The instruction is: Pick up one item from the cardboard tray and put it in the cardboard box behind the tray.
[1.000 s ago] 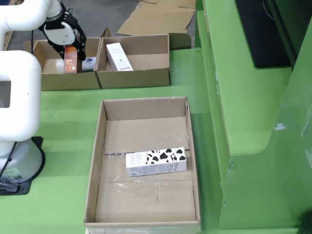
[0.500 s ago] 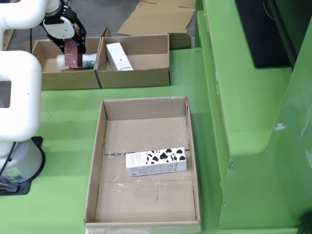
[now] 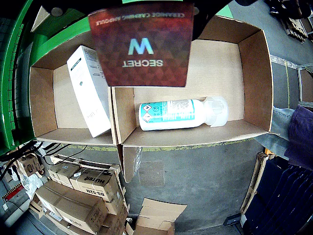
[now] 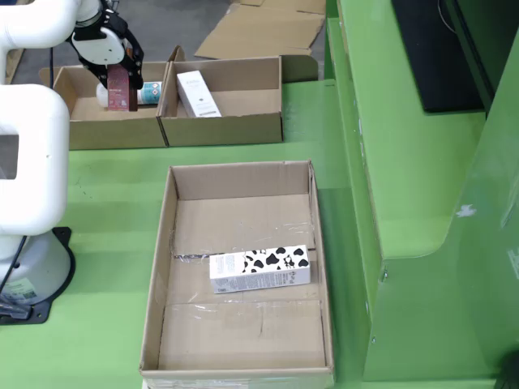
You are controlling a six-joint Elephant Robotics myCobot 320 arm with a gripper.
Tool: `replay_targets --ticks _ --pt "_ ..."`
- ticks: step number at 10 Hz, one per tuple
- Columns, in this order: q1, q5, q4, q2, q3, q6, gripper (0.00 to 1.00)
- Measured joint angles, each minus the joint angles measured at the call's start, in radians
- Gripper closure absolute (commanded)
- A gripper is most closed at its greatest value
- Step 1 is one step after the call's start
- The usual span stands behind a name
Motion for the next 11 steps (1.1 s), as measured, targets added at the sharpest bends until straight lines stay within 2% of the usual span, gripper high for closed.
replay_targets --ticks 6,11 --pt "-0.002 0.0 0.0 0.0 0.0 0.0 0.0" --pt "-0.002 0.0 0.0 0.0 0.0 0.0 0.0"
